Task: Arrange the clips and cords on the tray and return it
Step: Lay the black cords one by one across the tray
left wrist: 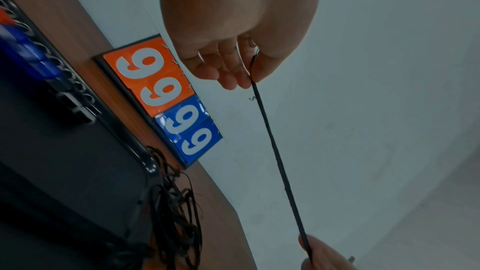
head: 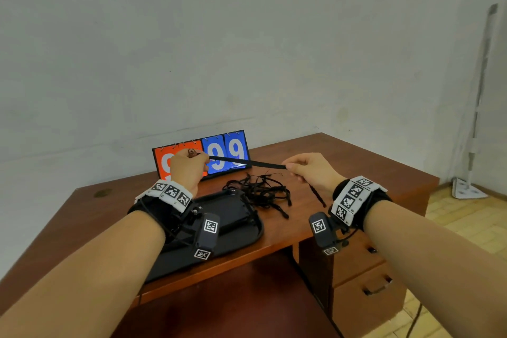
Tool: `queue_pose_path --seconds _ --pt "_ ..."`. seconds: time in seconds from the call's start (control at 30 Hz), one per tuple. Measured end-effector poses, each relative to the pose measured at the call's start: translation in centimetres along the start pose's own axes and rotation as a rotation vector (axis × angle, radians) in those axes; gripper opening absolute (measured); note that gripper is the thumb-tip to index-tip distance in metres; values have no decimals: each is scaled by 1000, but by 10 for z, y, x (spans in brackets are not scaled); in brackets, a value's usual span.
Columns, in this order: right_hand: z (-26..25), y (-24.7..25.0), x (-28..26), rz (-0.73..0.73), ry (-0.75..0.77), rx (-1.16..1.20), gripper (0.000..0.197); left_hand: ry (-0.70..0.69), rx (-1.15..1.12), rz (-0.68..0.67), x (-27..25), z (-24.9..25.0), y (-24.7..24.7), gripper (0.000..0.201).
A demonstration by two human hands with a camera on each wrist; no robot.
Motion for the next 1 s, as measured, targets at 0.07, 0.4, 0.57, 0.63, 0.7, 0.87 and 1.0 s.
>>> queue_pose_path --seconds 0.07,0.4,0.57,0.63,0.7,0.87,1.0 --pt "1 -9 0 -24 0 -35 15 17 1 39 2 -8 23 8" --pt "7 -78 -8 -116 -67 -50 15 206 13 185 -9 -83 166 5" --pt "13 -107 -8 -123 -89 -79 14 240 73 223 -23 -104 226 13" --pt "16 -117 -7 -137 -107 -120 15 245 102 216 -28 -109 240 13" --pt "20 -125 -5 -152 -129 -171 16 236 137 209 -32 -113 249 12" --pt "32 -130 3 -126 -165 -212 9 187 240 178 -32 -119 256 13" --pt "42 -126 14 -73 -115 -282 8 180 346 117 -28 -126 251 11"
Point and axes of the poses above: each hand's wrist, its own x-axis towards the middle knuckle, its own y-axis out of the back of the hand, z = x × y, the point moved 9 cm from there along x, towards the middle knuckle, and after that the axes turned 5 degrees about -y, right-handed, at the moved point
